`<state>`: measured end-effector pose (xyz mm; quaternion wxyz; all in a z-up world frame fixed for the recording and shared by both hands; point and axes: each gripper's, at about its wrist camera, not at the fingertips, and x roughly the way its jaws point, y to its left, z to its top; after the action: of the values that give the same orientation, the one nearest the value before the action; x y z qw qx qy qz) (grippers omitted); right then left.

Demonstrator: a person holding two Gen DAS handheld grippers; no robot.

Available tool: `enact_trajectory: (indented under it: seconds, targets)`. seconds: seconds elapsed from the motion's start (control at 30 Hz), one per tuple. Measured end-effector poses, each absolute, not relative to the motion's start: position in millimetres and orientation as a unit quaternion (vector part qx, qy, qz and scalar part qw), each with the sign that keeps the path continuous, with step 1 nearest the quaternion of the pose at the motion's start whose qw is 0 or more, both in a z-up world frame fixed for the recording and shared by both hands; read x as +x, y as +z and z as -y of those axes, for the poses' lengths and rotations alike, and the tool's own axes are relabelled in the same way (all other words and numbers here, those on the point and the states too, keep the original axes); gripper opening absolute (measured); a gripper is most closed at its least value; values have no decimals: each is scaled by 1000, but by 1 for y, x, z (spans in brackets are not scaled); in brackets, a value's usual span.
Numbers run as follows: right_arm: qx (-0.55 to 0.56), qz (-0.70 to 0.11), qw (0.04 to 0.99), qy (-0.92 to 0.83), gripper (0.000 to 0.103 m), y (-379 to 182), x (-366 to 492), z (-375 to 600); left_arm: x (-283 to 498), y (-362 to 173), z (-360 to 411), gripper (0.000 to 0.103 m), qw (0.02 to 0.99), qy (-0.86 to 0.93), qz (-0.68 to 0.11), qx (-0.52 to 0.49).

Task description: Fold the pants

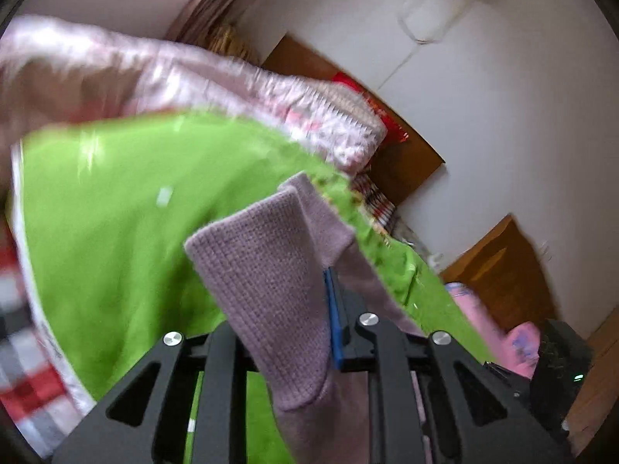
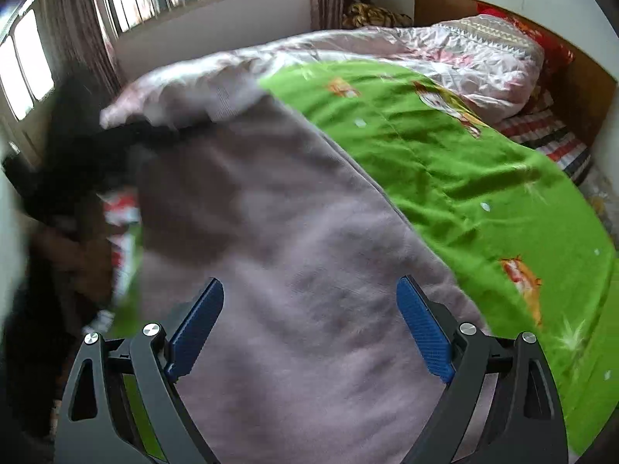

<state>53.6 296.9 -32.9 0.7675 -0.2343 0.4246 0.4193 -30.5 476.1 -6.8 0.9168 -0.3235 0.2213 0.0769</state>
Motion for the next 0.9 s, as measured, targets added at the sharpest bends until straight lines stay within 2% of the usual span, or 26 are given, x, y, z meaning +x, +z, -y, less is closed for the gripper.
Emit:
enact_trajectory:
  seconds: [0.03, 0.1, 0.27, 0.33, 0.4, 0.5, 0.6, 0.7, 0.87, 0.9]
  targets:
    - [-218, -415, 771, 430, 93, -35, 57, -293, -28, 6, -466, 18, 926, 82, -221, -295]
    - [-213, -413, 770, 437, 96, -38, 60, -292, -18, 15, -459, 18, 931, 98, -233, -262]
    - [-212, -409, 771, 440, 96, -38, 61, -292, -5, 11, -463, 18, 918, 126, -264, -268]
    - [-201, -409, 769, 449, 92, -32, 61, -285, -10, 27, -450, 18, 923, 117, -250, -269]
    - [-159, -386, 794, 443, 86, -7, 58, -256, -15, 57, -421, 16, 938, 94, -232, -240]
    - [-69, -336, 847, 407, 87, 38, 54, -179, -22, 110, -344, 16, 965, 45, -207, -155]
    - [46, -305, 891, 332, 90, 73, 50, -70, -25, 130, -264, 16, 977, 3, -201, -74]
    - [120, -288, 915, 256, 90, 86, 32, 34, -27, 118, -167, 16, 974, -59, -217, 2]
    - [159, -299, 925, 174, 90, 72, -9, 132, -16, 15, -27, 17, 917, -154, -339, 140]
    - [163, -308, 923, 164, 90, 65, -17, 147, -13, -9, -12, 21, 901, -162, -367, 167]
